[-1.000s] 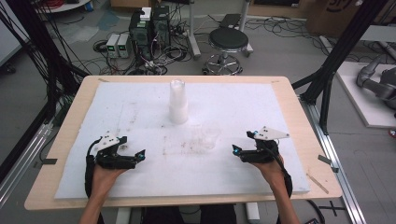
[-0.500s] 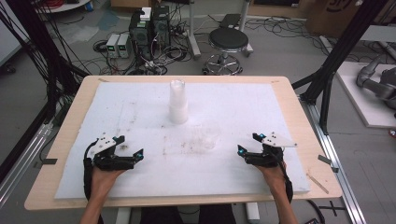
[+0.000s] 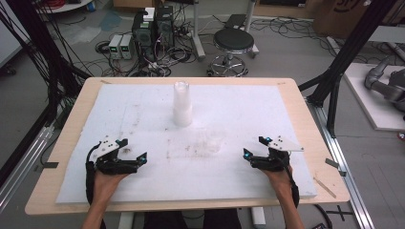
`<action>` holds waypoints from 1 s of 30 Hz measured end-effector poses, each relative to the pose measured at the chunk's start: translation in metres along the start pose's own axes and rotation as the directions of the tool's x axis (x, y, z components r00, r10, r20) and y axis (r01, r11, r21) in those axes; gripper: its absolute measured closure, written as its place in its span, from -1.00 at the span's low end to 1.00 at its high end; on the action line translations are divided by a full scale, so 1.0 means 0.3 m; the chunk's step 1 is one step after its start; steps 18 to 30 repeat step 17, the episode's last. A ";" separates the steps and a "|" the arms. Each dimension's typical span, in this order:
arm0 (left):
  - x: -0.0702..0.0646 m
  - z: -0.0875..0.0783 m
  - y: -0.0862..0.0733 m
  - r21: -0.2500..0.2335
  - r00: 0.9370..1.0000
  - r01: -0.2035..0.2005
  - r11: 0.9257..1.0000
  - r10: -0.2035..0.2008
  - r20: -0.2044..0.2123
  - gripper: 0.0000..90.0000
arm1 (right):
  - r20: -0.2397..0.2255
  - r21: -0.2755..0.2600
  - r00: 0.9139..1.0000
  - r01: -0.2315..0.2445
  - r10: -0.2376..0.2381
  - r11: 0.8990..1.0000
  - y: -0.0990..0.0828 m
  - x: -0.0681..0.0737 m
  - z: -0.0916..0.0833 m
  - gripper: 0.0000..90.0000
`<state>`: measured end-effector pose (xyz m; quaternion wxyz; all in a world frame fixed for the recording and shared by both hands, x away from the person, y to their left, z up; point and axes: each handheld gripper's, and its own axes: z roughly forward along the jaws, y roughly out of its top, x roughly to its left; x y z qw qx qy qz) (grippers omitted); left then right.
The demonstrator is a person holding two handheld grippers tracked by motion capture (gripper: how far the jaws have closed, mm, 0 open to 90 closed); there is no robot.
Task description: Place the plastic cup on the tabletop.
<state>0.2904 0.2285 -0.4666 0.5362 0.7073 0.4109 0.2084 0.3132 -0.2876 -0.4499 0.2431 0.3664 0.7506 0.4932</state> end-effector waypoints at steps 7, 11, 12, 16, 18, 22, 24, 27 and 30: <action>0.001 0.001 0.000 0.001 1.000 0.006 1.000 -0.006 0.002 -0.95 | 0.010 -0.011 1.000 0.008 -0.008 1.000 -0.006 0.010 -0.002 -0.58; -0.003 0.001 0.001 0.007 1.000 -0.013 1.000 0.013 0.000 -0.95 | 0.015 -0.018 1.000 0.018 -0.018 1.000 -0.009 0.013 -0.004 -0.58; -0.005 0.001 0.000 0.001 1.000 -0.010 1.000 0.010 -0.003 -0.95 | 0.012 -0.019 1.000 0.017 -0.017 1.000 -0.009 0.015 -0.004 -0.58; 0.002 0.002 0.001 0.006 1.000 0.006 1.000 -0.006 0.000 -0.95 | 0.004 -0.015 1.000 0.013 -0.013 1.000 -0.009 0.010 -0.001 -0.58; 0.002 0.002 0.001 0.006 1.000 0.006 1.000 -0.006 0.000 -0.95 | 0.002 -0.013 1.000 0.009 -0.009 1.000 -0.009 0.009 -0.002 -0.58; 0.002 0.002 0.001 0.006 1.000 0.006 1.000 -0.006 0.000 -0.95 | 0.002 -0.013 1.000 0.009 -0.009 1.000 -0.009 0.009 -0.002 -0.58; 0.002 0.002 0.001 0.006 1.000 0.006 1.000 -0.006 0.000 -0.95 | 0.002 -0.013 1.000 0.009 -0.009 1.000 -0.009 0.009 -0.002 -0.58; 0.002 0.002 0.001 0.006 1.000 0.006 1.000 -0.006 0.000 -0.95 | 0.002 -0.013 1.000 0.009 -0.009 1.000 -0.009 0.009 -0.002 -0.58; 0.002 0.002 0.001 0.006 1.000 0.006 1.000 -0.006 0.000 -0.95 | 0.002 -0.013 1.000 0.009 -0.009 1.000 -0.009 0.009 -0.002 -0.58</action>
